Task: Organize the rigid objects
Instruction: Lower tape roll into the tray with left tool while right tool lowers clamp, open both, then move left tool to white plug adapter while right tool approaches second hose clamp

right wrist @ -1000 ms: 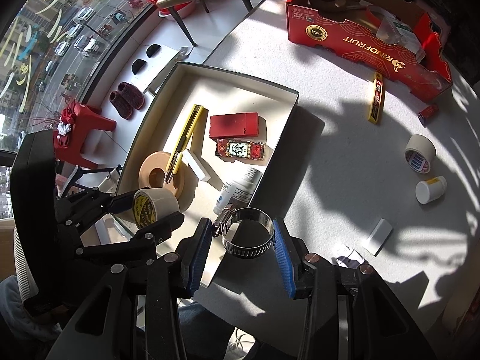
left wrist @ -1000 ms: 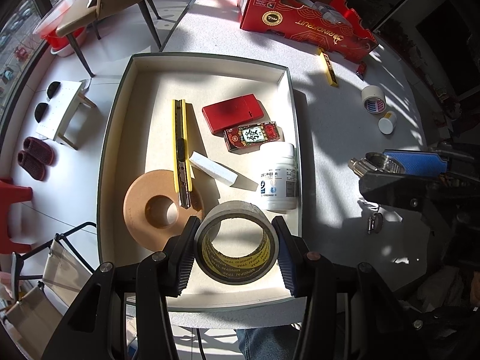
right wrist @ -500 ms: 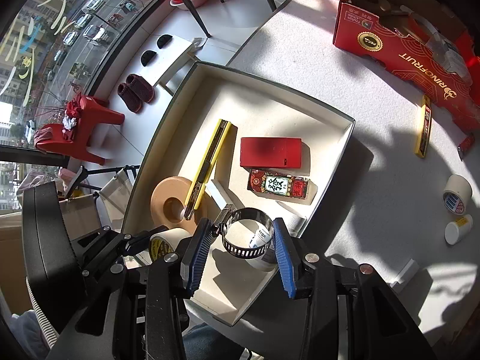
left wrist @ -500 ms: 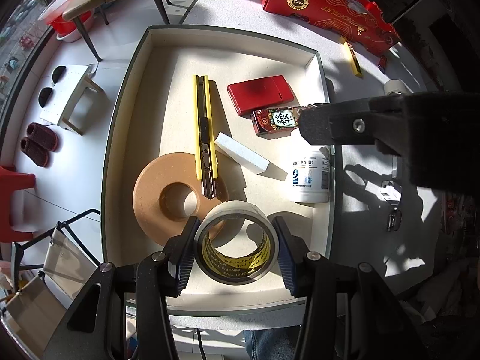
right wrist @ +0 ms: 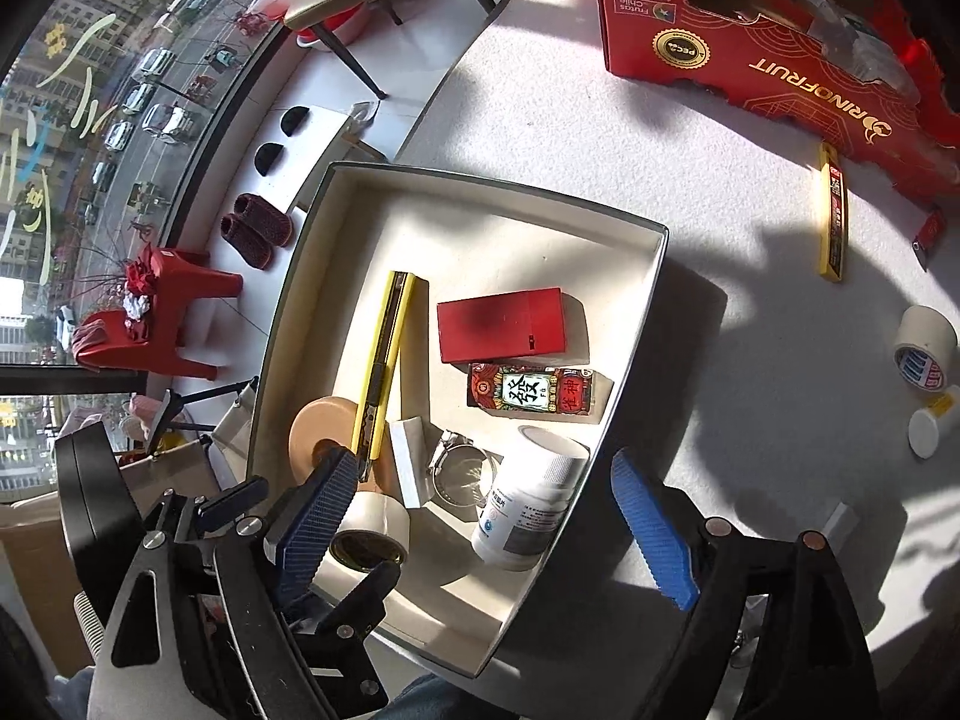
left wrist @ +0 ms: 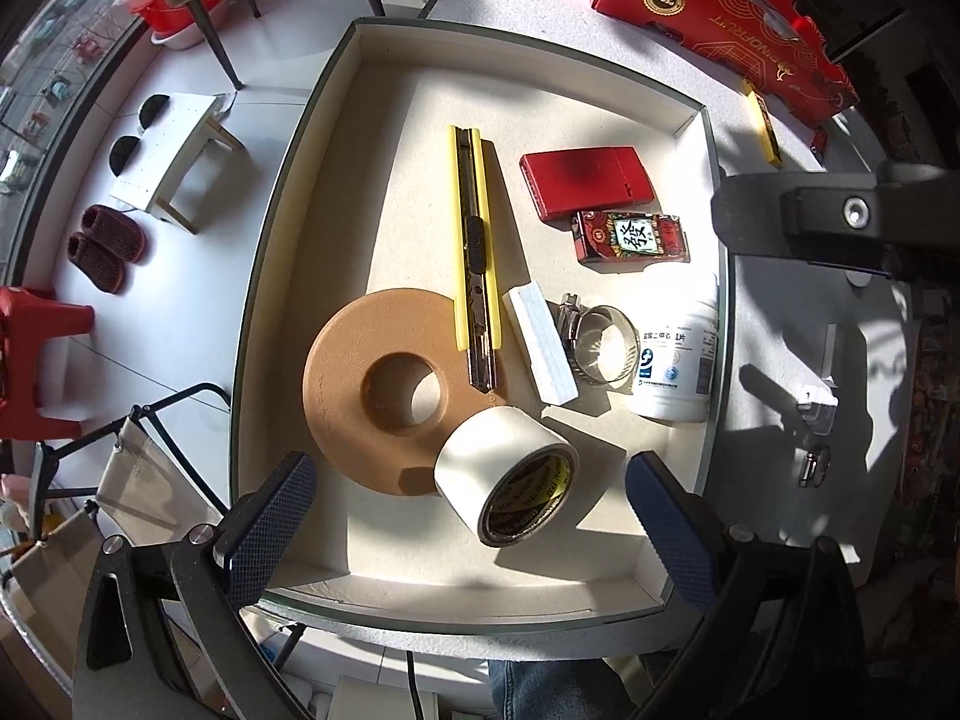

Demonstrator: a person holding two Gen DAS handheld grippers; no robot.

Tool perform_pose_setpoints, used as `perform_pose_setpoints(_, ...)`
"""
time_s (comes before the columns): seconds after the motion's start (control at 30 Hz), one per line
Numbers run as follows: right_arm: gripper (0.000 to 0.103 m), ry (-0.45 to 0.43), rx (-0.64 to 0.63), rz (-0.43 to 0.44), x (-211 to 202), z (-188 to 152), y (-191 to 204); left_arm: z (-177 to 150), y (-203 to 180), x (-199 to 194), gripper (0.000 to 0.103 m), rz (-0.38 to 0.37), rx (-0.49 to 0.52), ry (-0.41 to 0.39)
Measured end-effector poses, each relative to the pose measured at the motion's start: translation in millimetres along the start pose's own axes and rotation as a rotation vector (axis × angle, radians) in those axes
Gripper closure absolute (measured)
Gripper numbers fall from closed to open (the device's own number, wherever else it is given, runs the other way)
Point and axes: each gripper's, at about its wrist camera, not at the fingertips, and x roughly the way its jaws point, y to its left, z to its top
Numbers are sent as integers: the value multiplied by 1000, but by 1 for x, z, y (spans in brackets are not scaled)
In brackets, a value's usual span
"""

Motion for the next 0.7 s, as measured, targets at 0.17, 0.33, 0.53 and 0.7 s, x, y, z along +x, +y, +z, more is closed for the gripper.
perform_pose_setpoints(0.17, 15, 3, 117, -3, -7, -27, -42, -4, -25, -4, 0, 1, 61, 12)
perform_pose_setpoints(0.33, 16, 29, 301, -24, -7, -79, -107, -9, -64, -4, 0, -18, 175, 45)
perform_pose_setpoints(0.53, 15, 0, 534, -43, -24, -139, -184, -10, -121, -2, 0, -34, 340, 69)
perform_pose_setpoints(0.7, 16, 22, 716, -22, -26, -185, -234, -10, -180, 8, 0, -41, 460, 96)
